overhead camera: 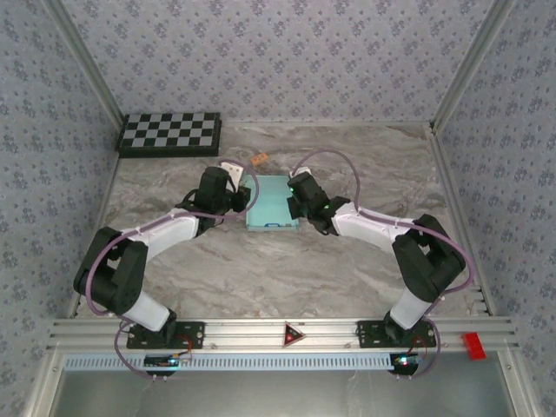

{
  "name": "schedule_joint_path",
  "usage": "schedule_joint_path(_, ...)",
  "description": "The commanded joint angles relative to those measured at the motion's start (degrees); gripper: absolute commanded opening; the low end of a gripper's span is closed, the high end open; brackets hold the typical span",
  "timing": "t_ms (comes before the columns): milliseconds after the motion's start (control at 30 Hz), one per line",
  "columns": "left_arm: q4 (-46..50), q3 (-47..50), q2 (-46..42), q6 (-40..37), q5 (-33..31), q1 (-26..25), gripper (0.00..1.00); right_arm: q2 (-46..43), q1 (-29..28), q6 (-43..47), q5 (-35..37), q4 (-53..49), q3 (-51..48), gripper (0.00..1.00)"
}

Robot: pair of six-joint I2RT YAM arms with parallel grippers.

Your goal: Fold the paper box

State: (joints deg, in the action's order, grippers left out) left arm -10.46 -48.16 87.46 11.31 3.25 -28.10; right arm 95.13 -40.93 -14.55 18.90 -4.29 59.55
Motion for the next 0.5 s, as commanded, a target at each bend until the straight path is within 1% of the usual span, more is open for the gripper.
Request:
schedule_joint_path(0,-2.9,0.5,-1.9,3.8,-1.6,-0.6,0.16,-1.5,-0.7,-2.7,1.8,0.1,-1.4,0.0)
schedule_joint_path(33,-3.2,0.8,-1.9,4.5,-1.8,-0.6,0.17,-1.6,-0.9,-3.0,2.1,0.3,-1.5,0.0)
schedule_joint_path(267,-4.7,1.9,-2.1,9.0,-4.2,-1.8,0.17,-1.6,-2.1,-5.2,5.0,1.1,-2.2,0.0)
schedule_joint_path(467,-3.9,2.4,-2.4,12.0,-7.6,-2.5,0.17,-1.3,-3.2,-6.3,7.2,0.8,-1.9,0.0)
